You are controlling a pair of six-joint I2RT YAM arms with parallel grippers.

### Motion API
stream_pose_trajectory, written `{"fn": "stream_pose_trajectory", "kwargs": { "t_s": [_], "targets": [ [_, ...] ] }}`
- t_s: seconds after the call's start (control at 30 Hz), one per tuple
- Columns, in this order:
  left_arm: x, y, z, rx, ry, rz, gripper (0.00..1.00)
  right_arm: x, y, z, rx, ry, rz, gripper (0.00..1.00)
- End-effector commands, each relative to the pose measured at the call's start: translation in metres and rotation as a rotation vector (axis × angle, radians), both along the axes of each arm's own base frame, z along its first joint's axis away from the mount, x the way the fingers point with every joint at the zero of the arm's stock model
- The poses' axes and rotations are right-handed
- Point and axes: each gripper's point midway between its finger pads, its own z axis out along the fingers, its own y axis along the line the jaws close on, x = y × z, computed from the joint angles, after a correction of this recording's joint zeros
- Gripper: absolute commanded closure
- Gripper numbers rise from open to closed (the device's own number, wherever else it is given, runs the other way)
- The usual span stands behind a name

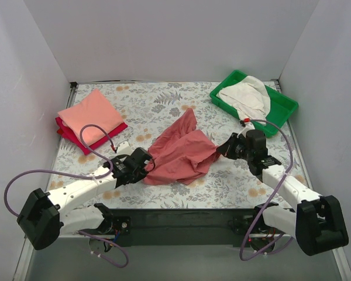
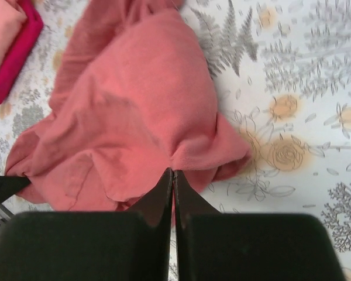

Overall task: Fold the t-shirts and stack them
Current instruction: Flatten the tshirt out

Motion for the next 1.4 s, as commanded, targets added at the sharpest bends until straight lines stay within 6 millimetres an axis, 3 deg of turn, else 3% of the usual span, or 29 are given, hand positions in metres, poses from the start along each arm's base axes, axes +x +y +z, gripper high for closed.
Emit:
{"fn": "stream_pose_trajectory", "kwargs": {
  "t_s": [0.0, 0.03, 0.1, 0.2, 0.27, 0.37, 0.43, 0.47, 0.5, 0.53, 0.6, 0.63, 0.8, 1.03, 1.17, 1.33, 1.37],
  "targets": [
    [0.032, -0.011, 0.058, -0.06, -0.172, 0.023, 1.0, 0.026, 0.002, 0.07, 0.004, -0.242, 0.018, 0.99],
    [0.035, -0.011, 0.067, -0.063, -0.191, 0.024, 1.0, 0.028, 0.004, 0.092, 0.014, -0.3, 0.028, 0.99],
    [0.043, -0.012, 0.092, -0.09, -0.254, 0.036, 1.0, 0.029, 0.004, 0.114, 0.012, -0.364, 0.04, 0.99],
    [0.053, -0.02, 0.144, -0.17, -0.375, 0.02, 1.0, 0.029, 0.002, 0.16, 0.013, -0.457, 0.04, 0.99],
    [0.06, -0.027, 0.187, -0.235, -0.475, -0.014, 1.0, 0.026, 0.0, 0.197, 0.014, -0.521, 0.036, 0.99],
    [0.063, -0.024, 0.255, -0.327, -0.635, -0.011, 1.0, 0.019, -0.007, 0.237, -0.005, -0.604, 0.018, 0.99],
    [0.061, -0.019, 0.294, -0.354, -0.733, -0.029, 1.0, 0.009, -0.015, 0.279, -0.017, -0.687, 0.003, 0.99],
    [0.056, -0.016, 0.324, -0.399, -0.797, -0.037, 1.0, 0.006, -0.018, 0.29, -0.025, -0.71, -0.008, 0.99],
    [0.053, -0.013, 0.341, -0.389, -0.844, -0.07, 1.0, 0.001, -0.02, 0.302, -0.028, -0.729, -0.011, 0.99],
    [0.05, -0.011, 0.359, -0.414, -0.886, -0.074, 1.0, -0.01, -0.024, 0.329, -0.027, -0.791, -0.014, 0.99],
    [0.039, -0.004, 0.398, -0.466, -0.966, -0.092, 1.0, -0.02, -0.028, 0.349, -0.032, -0.82, -0.015, 0.99],
    [0.035, -0.002, 0.413, -0.472, -1.005, -0.111, 1.0, -0.033, -0.031, 0.374, -0.025, -0.877, -0.014, 0.99],
    [0.002, 0.008, 0.487, -0.561, -1.166, -0.216, 1.0, -0.067, -0.035, 0.42, -0.005, -0.966, 0.015, 0.99],
    [-0.026, 0.025, 0.549, -0.598, -1.302, -0.264, 1.0, -0.113, -0.036, 0.473, 0.033, -1.069, 0.072, 0.99],
    [-0.03, 0.022, 0.566, -0.609, -1.325, -0.293, 1.0, -0.127, -0.038, 0.496, 0.042, -1.121, 0.082, 0.99],
    [0.006, 0.009, 0.558, -0.514, -1.263, -0.227, 1.0, -0.109, -0.034, 0.501, 0.025, -1.105, 0.086, 0.99],
    [0.025, 0.003, 0.552, -0.473, -1.231, -0.184, 1.0, -0.102, -0.033, 0.498, 0.014, -1.095, 0.083, 0.99]
  ]
}}
